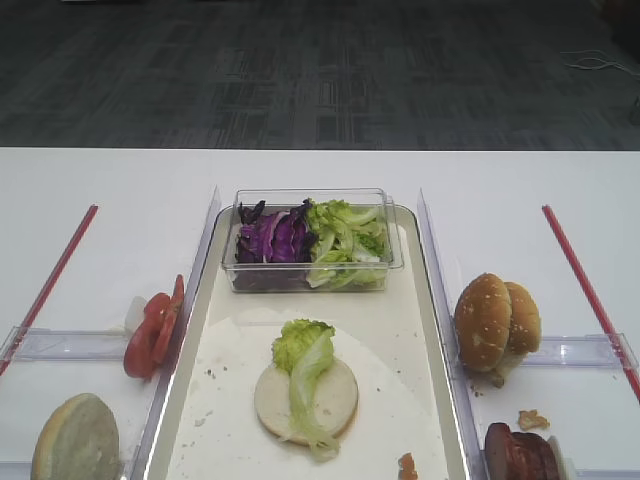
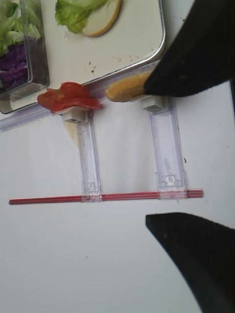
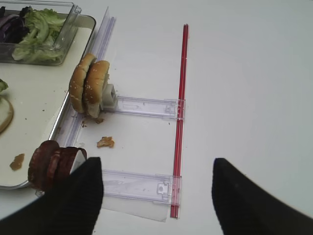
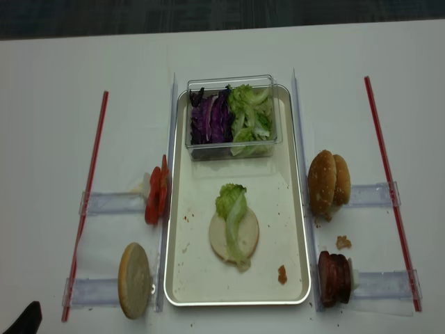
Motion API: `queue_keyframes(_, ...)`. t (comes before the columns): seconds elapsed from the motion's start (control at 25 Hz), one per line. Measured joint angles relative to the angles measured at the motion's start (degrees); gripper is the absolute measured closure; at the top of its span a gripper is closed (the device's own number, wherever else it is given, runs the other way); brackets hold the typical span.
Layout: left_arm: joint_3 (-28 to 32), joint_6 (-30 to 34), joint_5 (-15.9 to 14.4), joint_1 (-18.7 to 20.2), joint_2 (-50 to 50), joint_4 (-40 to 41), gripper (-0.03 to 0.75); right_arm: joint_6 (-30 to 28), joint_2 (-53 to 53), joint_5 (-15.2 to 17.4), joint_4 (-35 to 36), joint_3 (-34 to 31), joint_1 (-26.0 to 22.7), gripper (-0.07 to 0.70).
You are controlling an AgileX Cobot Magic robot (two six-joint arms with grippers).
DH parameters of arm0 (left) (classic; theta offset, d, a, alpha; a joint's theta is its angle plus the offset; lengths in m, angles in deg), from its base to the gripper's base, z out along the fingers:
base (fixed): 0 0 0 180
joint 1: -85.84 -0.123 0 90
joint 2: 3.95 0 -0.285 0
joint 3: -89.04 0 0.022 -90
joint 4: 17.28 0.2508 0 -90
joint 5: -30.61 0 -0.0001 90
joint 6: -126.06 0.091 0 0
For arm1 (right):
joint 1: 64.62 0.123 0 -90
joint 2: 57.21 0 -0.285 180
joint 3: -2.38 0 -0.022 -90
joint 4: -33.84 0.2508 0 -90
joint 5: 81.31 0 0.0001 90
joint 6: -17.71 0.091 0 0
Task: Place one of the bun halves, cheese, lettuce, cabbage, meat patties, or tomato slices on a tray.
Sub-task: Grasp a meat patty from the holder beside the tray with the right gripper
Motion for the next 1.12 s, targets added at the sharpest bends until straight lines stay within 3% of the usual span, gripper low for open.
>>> queue_keyframes(0.48, 0.00, 0.00, 0.00, 0.00, 0.00, 0.00, 0.242, 0.24, 1.06, 0.22, 0.00, 0.23, 0.00, 0.139)
queue_keyframes(0.8, 0.00, 0.00, 0.00, 0.00, 0.00, 0.00, 0.242, 5.50, 12.54, 5.80, 0.05, 4.66, 0.00, 0.139)
queue_keyframes(1.12, 0.00, 0.00, 0.00, 0.00, 0.00, 0.00, 0.242, 11.69, 25.49, 6.32, 2.09, 10.79, 0.00, 0.140)
